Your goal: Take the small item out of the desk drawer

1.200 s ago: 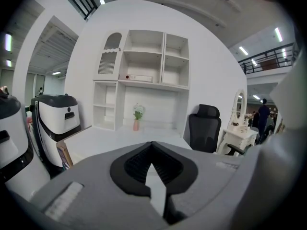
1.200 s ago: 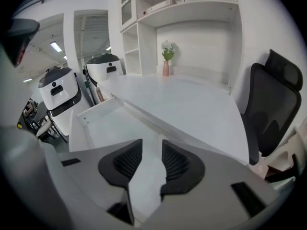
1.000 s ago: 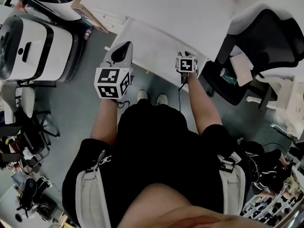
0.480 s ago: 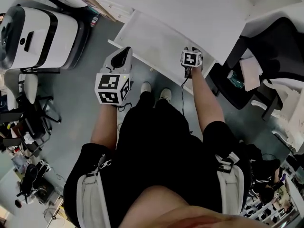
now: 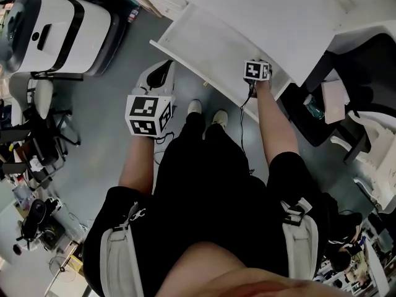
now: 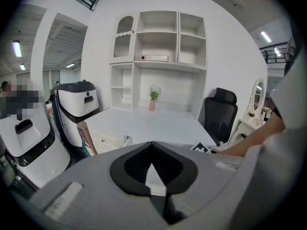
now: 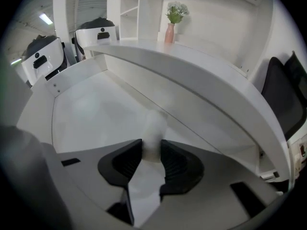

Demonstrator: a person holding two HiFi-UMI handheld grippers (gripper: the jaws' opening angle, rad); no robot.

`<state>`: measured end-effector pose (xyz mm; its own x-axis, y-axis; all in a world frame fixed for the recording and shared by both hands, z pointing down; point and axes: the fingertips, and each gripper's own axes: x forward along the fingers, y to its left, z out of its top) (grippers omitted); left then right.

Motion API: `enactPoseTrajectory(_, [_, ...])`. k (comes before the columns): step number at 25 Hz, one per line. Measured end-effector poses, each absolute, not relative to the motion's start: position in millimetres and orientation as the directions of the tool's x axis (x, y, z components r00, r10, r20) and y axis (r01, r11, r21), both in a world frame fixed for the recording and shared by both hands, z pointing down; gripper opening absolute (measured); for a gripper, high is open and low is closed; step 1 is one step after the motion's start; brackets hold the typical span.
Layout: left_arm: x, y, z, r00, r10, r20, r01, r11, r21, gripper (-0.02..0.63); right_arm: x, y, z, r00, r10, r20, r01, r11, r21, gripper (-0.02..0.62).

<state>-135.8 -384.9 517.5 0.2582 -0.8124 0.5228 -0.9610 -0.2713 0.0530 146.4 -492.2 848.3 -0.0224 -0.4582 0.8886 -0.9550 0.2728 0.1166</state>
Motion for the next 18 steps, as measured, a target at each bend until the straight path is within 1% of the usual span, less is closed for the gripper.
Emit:
enactPoseTrajectory(6, [-131, -378, 508, 0.287, -0.822, 0.492, -0.953, -0.297, 0.059, 0.012, 127, -480, 818, -0.116, -0.501, 0.858, -0.943, 0.327, 0.064, 0.117])
enactPoseTrajectory(10, [-118, -374, 497, 0.328, -0.829, 0.453, -0.94, -0.332, 0.073, 0.012, 110, -462, 782, -0.213, -0.542, 0.813, -0.929, 0.37, 0.003, 0.11])
enactPoseTrajectory(13, [-105, -373, 486, 0.369, -0.831, 0.417, -0.926, -0.369, 0.085, 0.012, 101, -449, 741, -0.269, -0.598, 0.755, -0.918, 0.395, -0.014, 0.109])
enactPoseTrajectory(18, [-84, -377, 472, 0.434, -0.824, 0.365, -0.898, -0.429, 0.1, 0.012, 102, -438, 665, -0.31, -0.711, 0.631, -0.922, 0.387, -0.017, 0.107])
